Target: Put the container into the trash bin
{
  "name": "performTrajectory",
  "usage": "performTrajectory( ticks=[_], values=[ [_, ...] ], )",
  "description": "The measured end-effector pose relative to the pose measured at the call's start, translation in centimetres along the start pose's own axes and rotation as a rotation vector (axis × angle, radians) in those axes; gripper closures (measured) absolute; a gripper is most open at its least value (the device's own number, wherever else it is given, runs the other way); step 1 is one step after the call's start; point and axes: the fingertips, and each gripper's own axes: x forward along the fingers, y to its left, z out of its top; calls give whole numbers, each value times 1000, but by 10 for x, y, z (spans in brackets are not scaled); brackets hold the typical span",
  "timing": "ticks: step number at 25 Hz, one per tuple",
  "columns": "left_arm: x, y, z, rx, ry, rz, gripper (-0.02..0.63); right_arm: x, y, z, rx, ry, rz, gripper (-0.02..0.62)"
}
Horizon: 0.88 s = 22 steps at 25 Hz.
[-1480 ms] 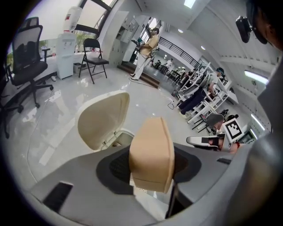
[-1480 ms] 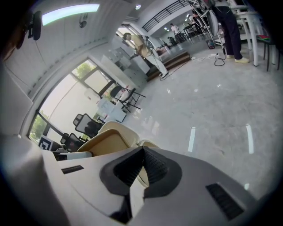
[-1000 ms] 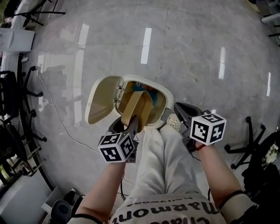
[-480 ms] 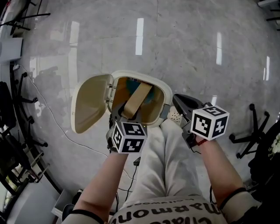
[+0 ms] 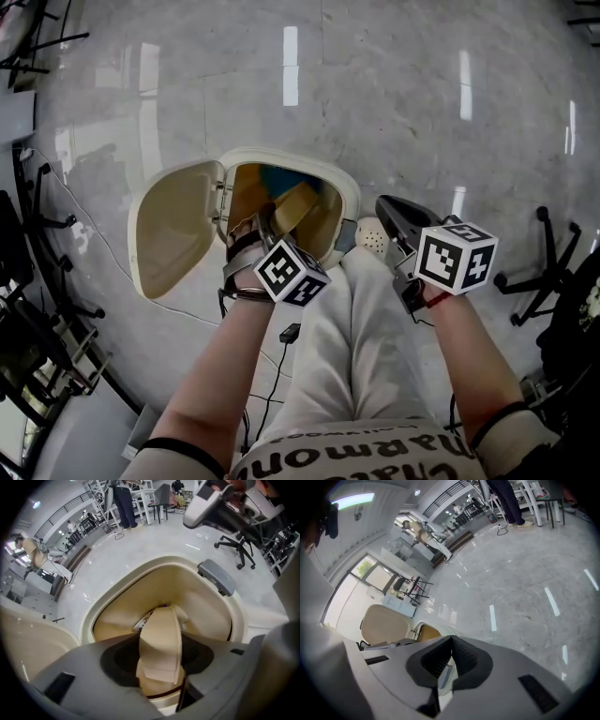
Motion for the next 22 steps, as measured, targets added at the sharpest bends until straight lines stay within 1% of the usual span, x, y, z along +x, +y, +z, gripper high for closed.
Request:
performTrajectory(
  ticks=[2,6,8,9,11,12,14,17,20,22],
  values=[
    [4,-2,-1,-3,7,-4,376,-1,-3,0,14,-4,2,592],
    [8,-3,-1,-40,12,-11,371,-2,-6,-3,31,-7,4,592],
    [9,-5,-1,-39,7,-7,370,-2,-7,-7,42,-7,5,592],
    [11,-5,-1,-32,7,0,352,-2,-7,-8,47,-7,6,592],
    [15,-3,-1,-28,14,3,282,1,-7,-9,53,-6,10,592],
    [18,-3,-1,-39,19,-4,275,2,-8,-10,54,-6,12,592],
    [19,-3,0,-73,22,-16,275,3,-9,-10,57,-5,13,592],
    [11,3,4,-137,-2,-8,273,0,-7,-7,81,-14,15,592],
    [-8,6,4,-234,-33,-2,272,-9,5,-3,96,-22,30,592],
    [-28,8,6,-324,-79,-4,272,-18,18,2,86,-23,44,592]
  ],
)
